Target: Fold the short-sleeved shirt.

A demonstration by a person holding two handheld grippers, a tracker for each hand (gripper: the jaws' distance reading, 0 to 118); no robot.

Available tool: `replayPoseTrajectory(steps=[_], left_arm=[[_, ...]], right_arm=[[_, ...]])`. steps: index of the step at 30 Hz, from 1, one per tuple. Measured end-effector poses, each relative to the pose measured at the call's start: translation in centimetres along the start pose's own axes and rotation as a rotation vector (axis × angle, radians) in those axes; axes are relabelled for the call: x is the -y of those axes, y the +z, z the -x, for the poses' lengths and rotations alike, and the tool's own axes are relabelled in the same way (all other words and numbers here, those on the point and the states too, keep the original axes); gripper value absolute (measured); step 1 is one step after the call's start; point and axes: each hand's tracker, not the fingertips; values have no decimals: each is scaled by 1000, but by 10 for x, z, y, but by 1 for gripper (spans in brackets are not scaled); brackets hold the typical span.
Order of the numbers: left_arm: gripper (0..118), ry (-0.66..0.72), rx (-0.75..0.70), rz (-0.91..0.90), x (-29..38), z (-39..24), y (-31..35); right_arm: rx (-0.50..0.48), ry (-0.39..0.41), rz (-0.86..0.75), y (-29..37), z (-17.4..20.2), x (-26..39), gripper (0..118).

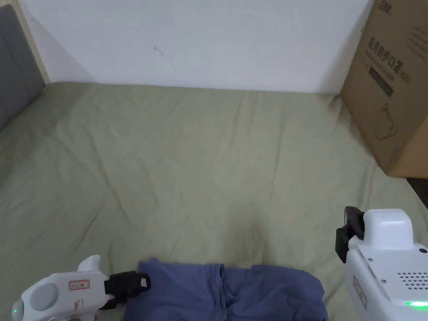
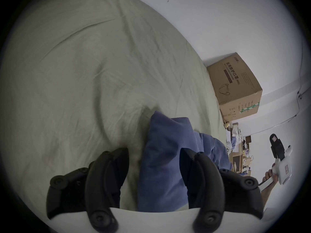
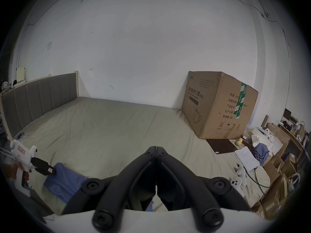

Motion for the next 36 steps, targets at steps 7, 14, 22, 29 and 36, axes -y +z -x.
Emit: replayPoseTrajectory(steps=[7, 14, 22, 29, 36], left_arm=[[13, -86, -2, 40, 7, -12, -15], [7, -151, -21, -28, 6, -36, 17], [7, -201, -202, -102, -18, -25, 94], [7, -205, -293, -137, -12, -79, 128], [7, -367, -251, -72, 14, -190, 91]], right_arm=[[8, -1, 20, -3, -3, 3, 0], [3, 4, 1, -1, -5, -4, 0], [-24, -13, -40, 5, -4, -11, 0], [-47, -17, -59, 12, -2, -11, 0], [-50, -25, -70, 15, -7, -12, 0]])
